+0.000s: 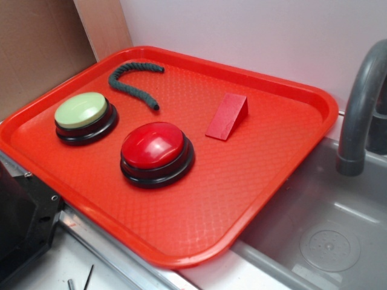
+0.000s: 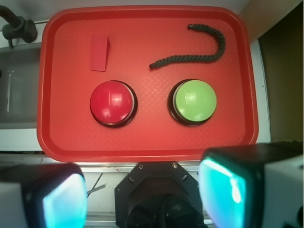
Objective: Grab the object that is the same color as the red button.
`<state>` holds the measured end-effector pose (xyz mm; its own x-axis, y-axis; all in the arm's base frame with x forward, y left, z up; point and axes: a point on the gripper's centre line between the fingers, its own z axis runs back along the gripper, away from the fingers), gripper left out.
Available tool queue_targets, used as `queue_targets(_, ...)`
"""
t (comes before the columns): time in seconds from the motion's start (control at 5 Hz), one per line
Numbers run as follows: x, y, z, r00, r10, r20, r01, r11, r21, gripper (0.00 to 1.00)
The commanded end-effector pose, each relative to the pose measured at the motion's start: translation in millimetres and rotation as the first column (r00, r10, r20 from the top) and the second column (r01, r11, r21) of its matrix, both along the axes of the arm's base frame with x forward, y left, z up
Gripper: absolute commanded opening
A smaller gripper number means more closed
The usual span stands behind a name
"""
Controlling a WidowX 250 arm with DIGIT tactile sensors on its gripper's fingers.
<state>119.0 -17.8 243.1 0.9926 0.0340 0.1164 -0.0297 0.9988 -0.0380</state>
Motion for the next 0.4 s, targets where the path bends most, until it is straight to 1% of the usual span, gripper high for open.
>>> queue_targets(0.0,0,0,0,1.0,0.0,0.0,0.0,1.0,0.0,1.0)
queue_targets(0.2,18,-9,-13,0.999,0.038,0.03,-0.037,0.999,-0.029,1.0)
